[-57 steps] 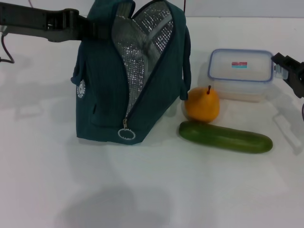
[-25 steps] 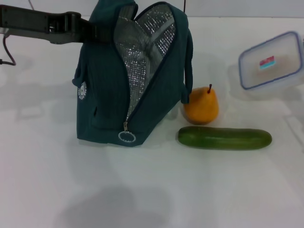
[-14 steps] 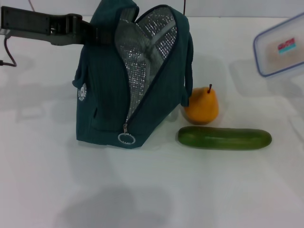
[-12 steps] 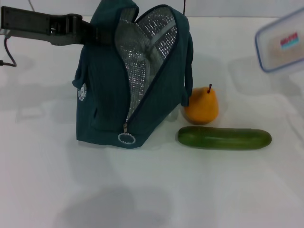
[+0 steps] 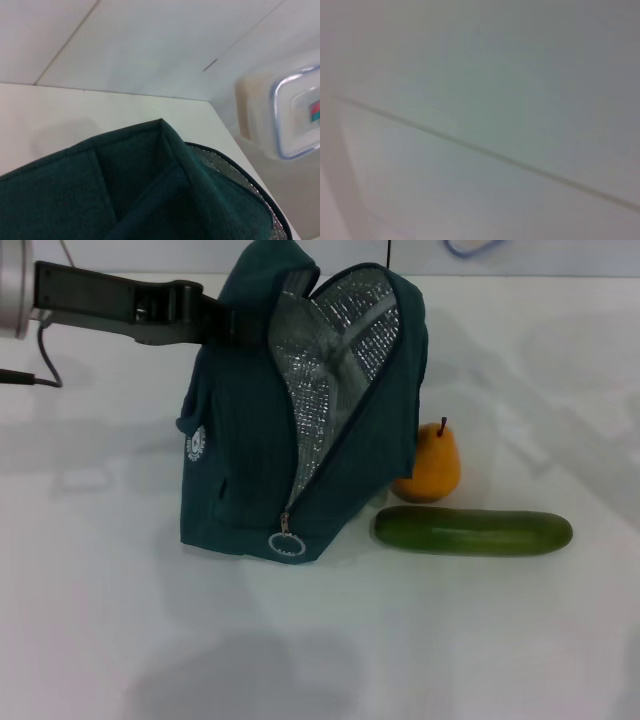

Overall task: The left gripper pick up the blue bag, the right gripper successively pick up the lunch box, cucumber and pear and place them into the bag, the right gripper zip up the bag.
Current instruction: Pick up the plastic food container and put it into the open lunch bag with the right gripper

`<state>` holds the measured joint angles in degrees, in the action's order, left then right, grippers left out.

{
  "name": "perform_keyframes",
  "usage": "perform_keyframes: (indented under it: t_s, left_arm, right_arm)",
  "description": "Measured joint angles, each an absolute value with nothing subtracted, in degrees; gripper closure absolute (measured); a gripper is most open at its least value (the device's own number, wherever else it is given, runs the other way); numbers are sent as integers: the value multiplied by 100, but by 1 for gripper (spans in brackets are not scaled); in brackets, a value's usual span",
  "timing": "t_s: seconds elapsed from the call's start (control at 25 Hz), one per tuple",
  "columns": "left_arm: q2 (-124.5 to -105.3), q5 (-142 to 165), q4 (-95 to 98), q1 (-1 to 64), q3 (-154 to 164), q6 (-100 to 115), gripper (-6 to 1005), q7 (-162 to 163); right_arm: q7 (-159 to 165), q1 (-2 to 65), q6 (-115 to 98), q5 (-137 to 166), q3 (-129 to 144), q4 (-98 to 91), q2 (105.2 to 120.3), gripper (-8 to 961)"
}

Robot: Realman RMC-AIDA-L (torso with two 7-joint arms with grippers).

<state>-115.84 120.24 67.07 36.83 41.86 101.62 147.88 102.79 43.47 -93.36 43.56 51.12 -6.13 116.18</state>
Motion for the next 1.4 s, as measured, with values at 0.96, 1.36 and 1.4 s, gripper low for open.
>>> perform_keyframes:
  t_s: [0.96, 1.36, 1.4]
  left_arm:
    - [-11685, 11884, 6687, 3702, 4238, 10070, 957, 14677]
    - [-11719, 11881, 6650, 3696, 4267, 10045, 957, 14625]
    - [-11726, 11881, 6642, 3693, 4268, 10043, 957, 14618]
  right_arm:
    - [10214, 4973, -8632, 4494, 6546, -38, 11619, 859]
    - [10262, 5011, -7767, 4481, 7644, -510, 11618, 858]
    - [10269, 5011, -7664, 4467, 7771, -601, 11619, 858]
